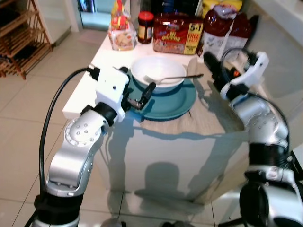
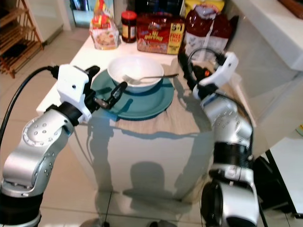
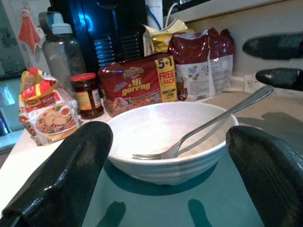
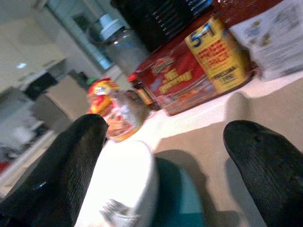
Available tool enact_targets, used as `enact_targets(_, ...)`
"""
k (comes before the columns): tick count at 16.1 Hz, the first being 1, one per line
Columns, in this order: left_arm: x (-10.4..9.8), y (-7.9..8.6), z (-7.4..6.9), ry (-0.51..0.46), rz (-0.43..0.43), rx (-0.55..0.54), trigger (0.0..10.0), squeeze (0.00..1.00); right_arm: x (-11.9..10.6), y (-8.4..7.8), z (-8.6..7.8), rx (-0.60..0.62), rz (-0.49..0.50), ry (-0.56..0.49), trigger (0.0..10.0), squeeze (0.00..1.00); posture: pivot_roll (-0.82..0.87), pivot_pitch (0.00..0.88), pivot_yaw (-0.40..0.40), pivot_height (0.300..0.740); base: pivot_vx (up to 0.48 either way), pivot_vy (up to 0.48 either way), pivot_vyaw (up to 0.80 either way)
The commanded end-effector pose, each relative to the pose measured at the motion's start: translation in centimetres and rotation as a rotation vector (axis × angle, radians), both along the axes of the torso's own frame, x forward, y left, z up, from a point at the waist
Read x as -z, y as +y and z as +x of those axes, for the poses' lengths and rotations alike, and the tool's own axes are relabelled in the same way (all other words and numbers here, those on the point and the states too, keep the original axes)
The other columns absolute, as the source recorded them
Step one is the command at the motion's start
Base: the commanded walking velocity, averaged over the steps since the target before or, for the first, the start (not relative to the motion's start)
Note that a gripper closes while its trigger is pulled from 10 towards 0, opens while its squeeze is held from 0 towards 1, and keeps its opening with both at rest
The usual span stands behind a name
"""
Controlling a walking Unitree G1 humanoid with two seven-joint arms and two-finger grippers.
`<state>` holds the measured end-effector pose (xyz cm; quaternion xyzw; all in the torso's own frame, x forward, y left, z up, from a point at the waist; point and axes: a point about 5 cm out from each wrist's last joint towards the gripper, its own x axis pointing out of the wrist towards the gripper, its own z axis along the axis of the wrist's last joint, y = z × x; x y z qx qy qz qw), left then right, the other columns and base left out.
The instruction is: Setting the table
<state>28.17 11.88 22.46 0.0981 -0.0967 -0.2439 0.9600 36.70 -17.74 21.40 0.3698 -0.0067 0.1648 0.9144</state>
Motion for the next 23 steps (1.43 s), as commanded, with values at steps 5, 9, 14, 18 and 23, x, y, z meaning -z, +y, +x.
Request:
enact_targets(5, -0.4, -0.5, -0.5, -0.007, -0.003, 0.057, 10.0, 0.0, -0.6, -0.3, -0.7, -0.123, 0.196, 0.089, 10.0, 0.0, 0.1, 0.02, -0.063, 0.74, 0.0, 0.0, 0.0)
enact_targets(9, -0.2, -0.8, -0.7, 0.003, 0.001, 0.074, 10.0, 0.0, 0.1, -0.1, -1.1, -0.158, 0.186, 0.151, 9.6, 0.0, 0.1, 0.014, -0.064, 0.74, 0.0, 0.0, 0.0)
enact_targets(14, -0.2, -0.9, -0.8, 0.005, 0.002, 0.082, 10.0, 0.0, 0.3, -0.1, -1.3, -0.173, 0.211, 0.18, 0.0, 0.0, 0.1, 0.012, -0.067, 0.74, 0.0, 0.0, 0.0)
enact_targets(18, -0.2, -0.9, -0.9, 0.009, 0.004, 0.084, 10.0, 0.0, 0.3, -0.4, -1.5, -0.169, 0.23, 0.188, 0.0, 0.0, 0.1, 0.019, -0.065, 0.74, 0.0, 0.0, 0.0)
enact_targets(23, -0.2, -0.9, -0.8, 0.012, 0.004, 0.086, 10.0, 0.0, 0.4, -0.5, -1.9, -0.175, 0.27, 0.196, 0.0, 0.0, 0.1, 0.023, -0.062, 0.74, 0.0, 0.0, 0.0)
